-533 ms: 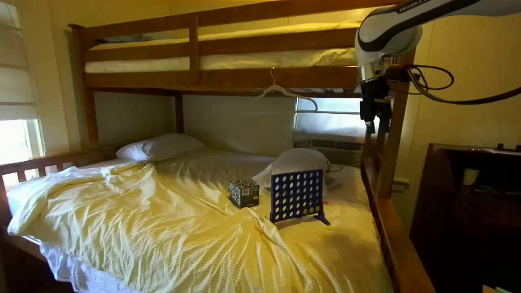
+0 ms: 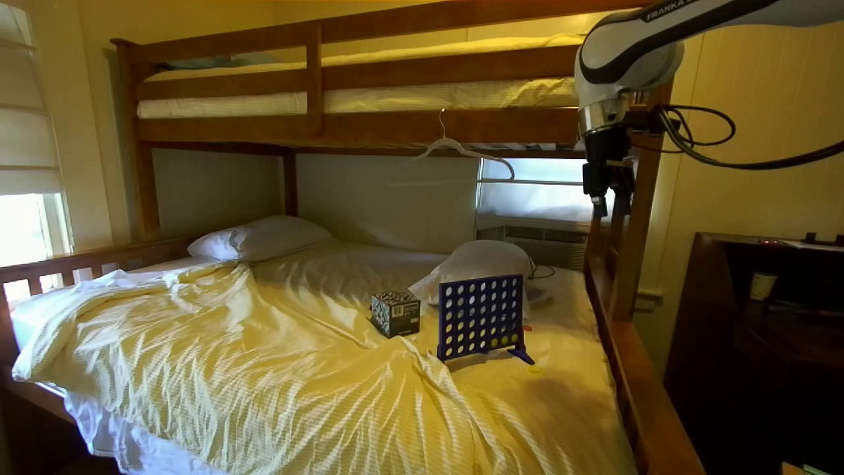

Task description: Put the yellow chip inside the gameboard.

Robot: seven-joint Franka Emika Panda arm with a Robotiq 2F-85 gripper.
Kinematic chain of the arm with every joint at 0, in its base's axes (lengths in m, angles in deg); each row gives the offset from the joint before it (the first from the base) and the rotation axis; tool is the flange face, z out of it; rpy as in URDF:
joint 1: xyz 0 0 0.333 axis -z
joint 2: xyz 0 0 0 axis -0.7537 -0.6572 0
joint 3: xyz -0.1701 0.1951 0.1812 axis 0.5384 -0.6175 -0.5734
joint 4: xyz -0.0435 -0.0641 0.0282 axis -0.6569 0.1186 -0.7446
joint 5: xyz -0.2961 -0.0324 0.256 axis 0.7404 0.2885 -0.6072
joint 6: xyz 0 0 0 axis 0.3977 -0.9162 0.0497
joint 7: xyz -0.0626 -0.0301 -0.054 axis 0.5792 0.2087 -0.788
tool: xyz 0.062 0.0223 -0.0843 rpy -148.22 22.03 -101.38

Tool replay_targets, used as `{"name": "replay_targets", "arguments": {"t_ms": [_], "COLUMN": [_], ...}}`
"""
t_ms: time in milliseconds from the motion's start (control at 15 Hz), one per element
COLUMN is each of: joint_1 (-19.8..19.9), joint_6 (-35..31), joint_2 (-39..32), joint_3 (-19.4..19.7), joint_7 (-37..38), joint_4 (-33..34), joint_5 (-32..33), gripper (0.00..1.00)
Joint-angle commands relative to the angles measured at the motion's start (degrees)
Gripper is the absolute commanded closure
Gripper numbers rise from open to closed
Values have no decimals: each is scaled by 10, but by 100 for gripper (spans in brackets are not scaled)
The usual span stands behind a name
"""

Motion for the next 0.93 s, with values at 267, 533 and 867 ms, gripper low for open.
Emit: {"name": "replay_targets", "arguments": {"t_ms": [267, 533, 867], "joint_1": [-1, -1, 1], "joint_6": [-87, -186, -212], "joint_2": [-67, -113, -142], "joint_3": [-18, -20, -18], "joint_7": [64, 108, 86], "joint_4": [-16, -36, -39], "joint_5": [5, 8, 0], "gripper": [0, 0, 0]}}
